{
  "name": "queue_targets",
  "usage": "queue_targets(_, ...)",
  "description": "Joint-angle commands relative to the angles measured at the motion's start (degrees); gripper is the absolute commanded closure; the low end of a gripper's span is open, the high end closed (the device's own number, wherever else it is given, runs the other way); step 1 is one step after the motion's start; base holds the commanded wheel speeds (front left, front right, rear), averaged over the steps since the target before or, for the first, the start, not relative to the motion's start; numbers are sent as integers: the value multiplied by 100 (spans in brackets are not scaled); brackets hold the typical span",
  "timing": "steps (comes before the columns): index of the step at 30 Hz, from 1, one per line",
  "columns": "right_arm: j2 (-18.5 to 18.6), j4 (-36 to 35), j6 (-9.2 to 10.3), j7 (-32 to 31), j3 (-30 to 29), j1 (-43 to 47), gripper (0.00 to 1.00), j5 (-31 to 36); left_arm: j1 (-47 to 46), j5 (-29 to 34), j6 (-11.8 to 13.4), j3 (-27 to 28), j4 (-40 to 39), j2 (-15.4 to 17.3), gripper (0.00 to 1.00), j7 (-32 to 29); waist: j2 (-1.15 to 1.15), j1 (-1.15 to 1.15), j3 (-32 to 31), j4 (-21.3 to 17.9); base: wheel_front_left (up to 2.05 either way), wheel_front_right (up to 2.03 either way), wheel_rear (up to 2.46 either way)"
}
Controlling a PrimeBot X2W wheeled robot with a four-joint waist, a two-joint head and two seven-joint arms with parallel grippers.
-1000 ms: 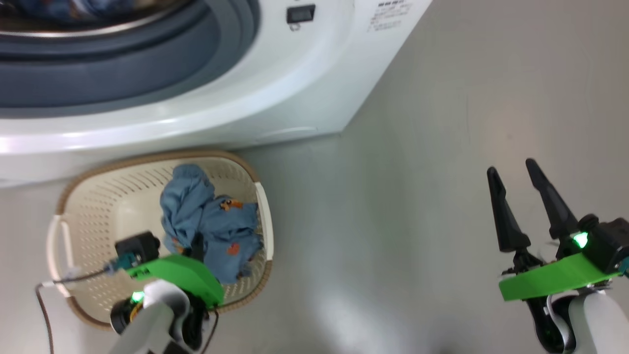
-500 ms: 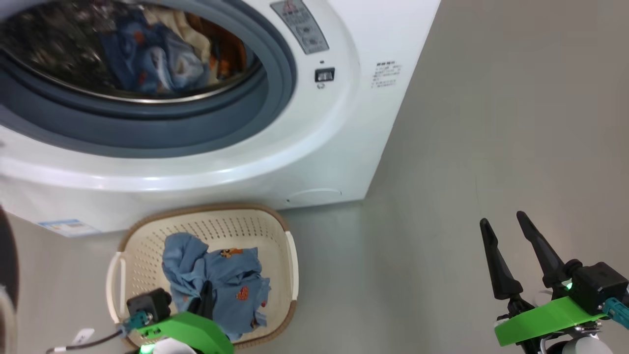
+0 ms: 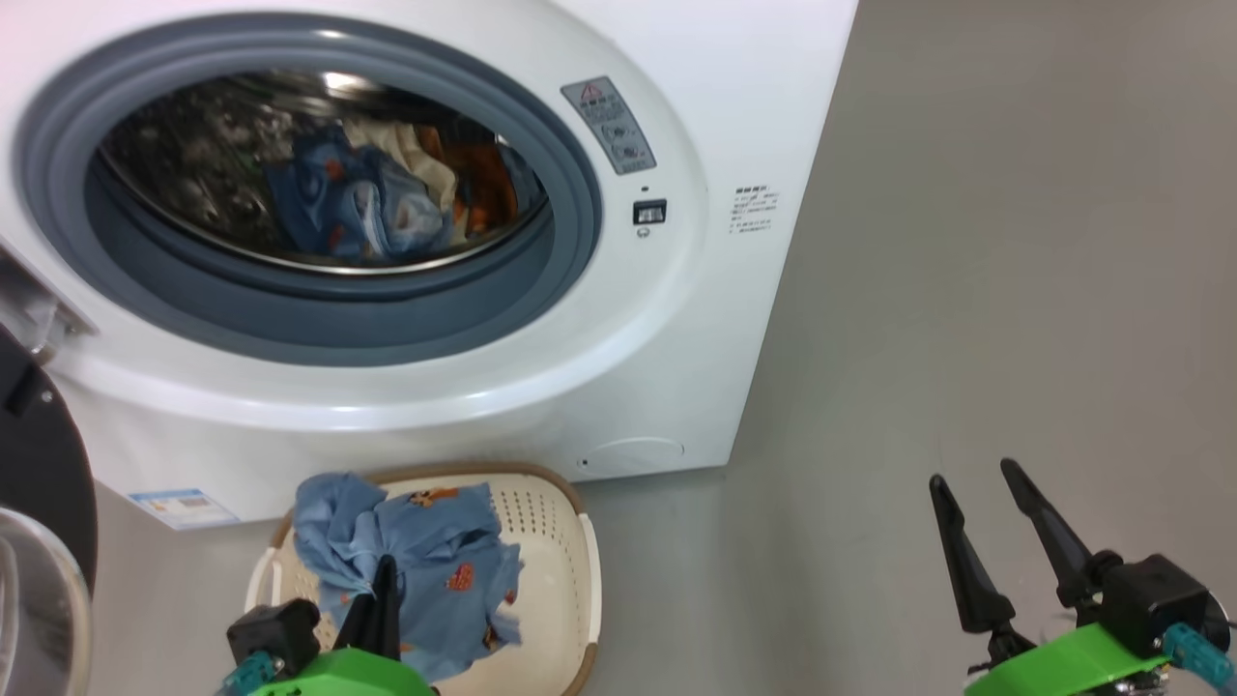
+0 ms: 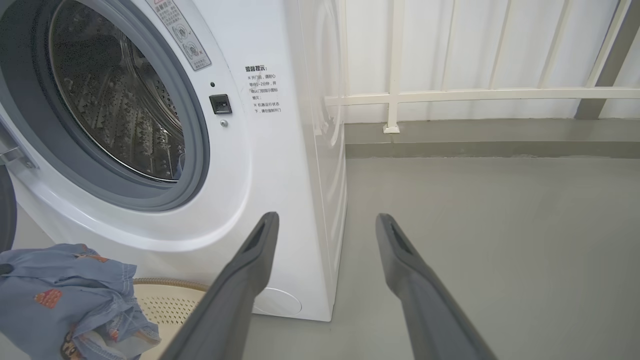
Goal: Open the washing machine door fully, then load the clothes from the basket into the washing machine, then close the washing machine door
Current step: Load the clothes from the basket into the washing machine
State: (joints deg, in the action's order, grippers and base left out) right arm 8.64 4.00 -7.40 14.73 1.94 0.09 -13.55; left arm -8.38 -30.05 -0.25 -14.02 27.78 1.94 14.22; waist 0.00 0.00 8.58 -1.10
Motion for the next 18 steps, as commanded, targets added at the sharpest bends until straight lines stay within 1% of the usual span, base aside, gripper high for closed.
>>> queue_targets(1, 35, -150, -9, 27, 139, 71, 0, 96, 33, 93, 31, 224, -231, 94, 100, 77, 0, 0, -201, -2, 0, 0, 0)
queue_targets(8, 24, -211, -9, 27, 111, 291, 0, 248, 373, 437, 77, 371, -870, 94, 100, 77, 0, 0, -497, 92, 0, 0, 0)
queue_targets(18, -40, -226, -9, 27, 112, 477, 0, 343, 744, 758, 23, 518, -1394, 94, 100, 77, 0, 0, -796, 205, 0, 0, 0)
